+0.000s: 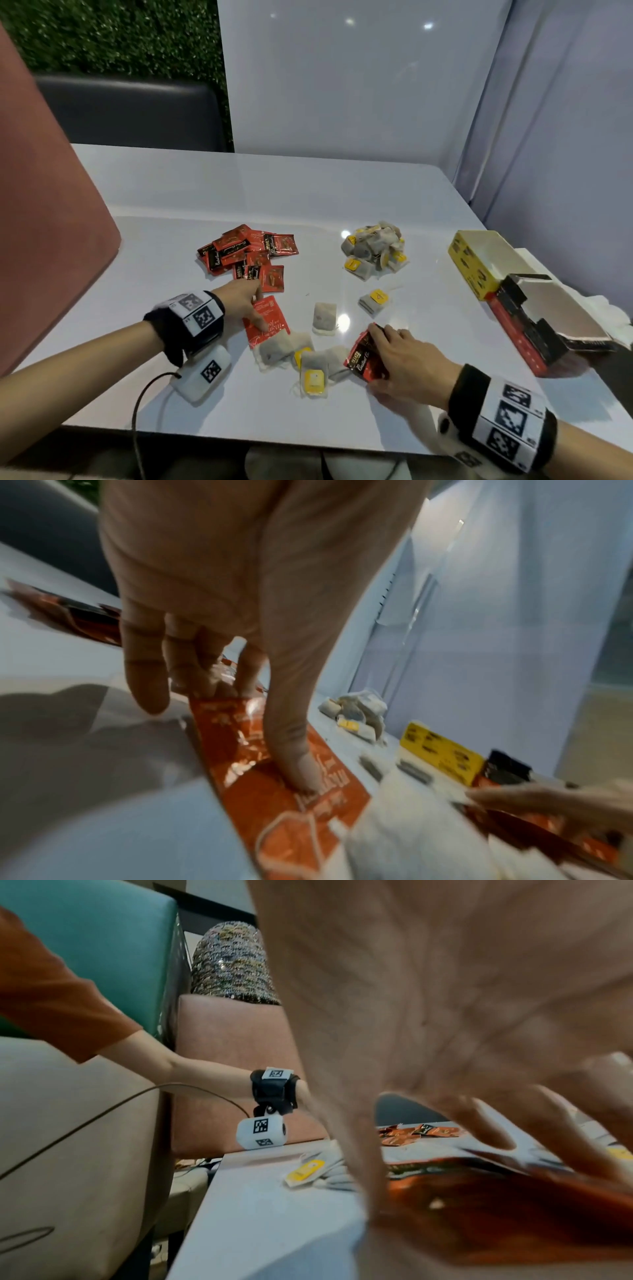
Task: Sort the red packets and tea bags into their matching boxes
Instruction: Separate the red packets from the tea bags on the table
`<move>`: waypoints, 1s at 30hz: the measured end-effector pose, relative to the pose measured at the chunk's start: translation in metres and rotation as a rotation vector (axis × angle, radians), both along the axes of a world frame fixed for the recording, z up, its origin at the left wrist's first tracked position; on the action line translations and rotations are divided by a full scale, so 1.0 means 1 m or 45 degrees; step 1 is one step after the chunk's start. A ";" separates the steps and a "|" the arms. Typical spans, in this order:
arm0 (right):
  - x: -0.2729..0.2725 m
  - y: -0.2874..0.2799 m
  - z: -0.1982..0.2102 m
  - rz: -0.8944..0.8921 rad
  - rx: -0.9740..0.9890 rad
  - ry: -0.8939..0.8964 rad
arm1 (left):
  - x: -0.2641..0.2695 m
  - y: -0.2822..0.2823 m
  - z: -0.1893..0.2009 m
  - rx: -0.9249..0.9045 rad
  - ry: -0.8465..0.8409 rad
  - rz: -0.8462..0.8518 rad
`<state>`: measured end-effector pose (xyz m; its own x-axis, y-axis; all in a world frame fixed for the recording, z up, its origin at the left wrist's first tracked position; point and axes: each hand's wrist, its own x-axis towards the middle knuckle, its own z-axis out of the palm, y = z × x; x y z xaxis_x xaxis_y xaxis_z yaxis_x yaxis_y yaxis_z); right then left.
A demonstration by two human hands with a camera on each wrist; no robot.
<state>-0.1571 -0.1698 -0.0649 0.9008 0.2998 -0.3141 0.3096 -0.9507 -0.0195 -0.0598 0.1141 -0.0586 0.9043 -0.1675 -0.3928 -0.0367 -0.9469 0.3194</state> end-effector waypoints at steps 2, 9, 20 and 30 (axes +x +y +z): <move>0.002 -0.002 0.000 -0.012 0.081 -0.102 | 0.001 0.007 0.005 -0.084 -0.009 0.030; 0.017 -0.012 0.021 -0.007 0.131 -0.354 | -0.009 0.019 0.043 -0.865 -0.072 0.396; 0.064 0.100 0.072 0.351 0.401 -0.679 | -0.018 -0.031 0.053 -1.972 0.601 0.652; 0.113 0.037 0.072 0.030 0.542 -0.098 | 0.010 0.032 0.061 -1.558 0.210 0.794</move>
<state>-0.0437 -0.1326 0.0068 0.9083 0.4086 -0.0898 0.3468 -0.8554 -0.3846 -0.0494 0.1459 0.0023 0.9143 -0.0687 -0.3991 0.4041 0.0905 0.9102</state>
